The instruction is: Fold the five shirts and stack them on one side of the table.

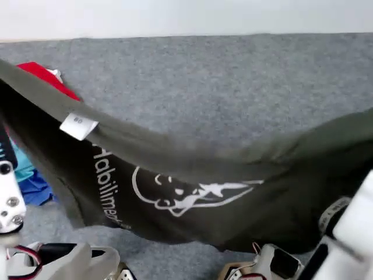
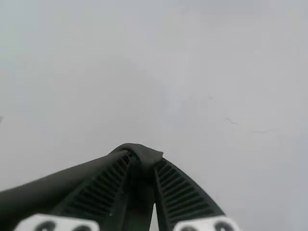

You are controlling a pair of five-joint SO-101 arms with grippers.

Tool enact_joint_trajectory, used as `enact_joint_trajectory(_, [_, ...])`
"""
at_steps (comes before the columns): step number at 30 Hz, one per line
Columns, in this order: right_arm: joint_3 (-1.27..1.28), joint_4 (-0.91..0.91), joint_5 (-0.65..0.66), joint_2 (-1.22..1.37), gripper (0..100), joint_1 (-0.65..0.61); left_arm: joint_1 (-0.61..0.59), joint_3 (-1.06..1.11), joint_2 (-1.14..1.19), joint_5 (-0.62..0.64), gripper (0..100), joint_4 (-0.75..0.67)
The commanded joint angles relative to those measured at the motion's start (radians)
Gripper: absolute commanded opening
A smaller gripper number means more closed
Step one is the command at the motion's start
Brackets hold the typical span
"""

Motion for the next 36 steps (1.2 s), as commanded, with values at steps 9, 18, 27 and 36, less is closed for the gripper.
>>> enact_joint_trajectory(9, [0.043,-0.018,0.009,0.062,0.9,0.005,-0.003,0.219,0.002,-0.005,0,0.018])
enact_joint_trajectory(18, [0.238,-0.018,0.026,0.183,0.9,-0.084,-0.005,0.680,0.003,-0.005,0,0.017])
enact_joint_trajectory(27, [0.638,-0.130,0.048,0.306,0.9,-0.297,-0.005,1.247,0.005,-0.006,0,-0.224])
enact_joint_trajectory(36, [0.921,-0.555,0.052,0.512,0.9,-0.321,0.002,1.844,0.014,-0.003,0,-0.890])
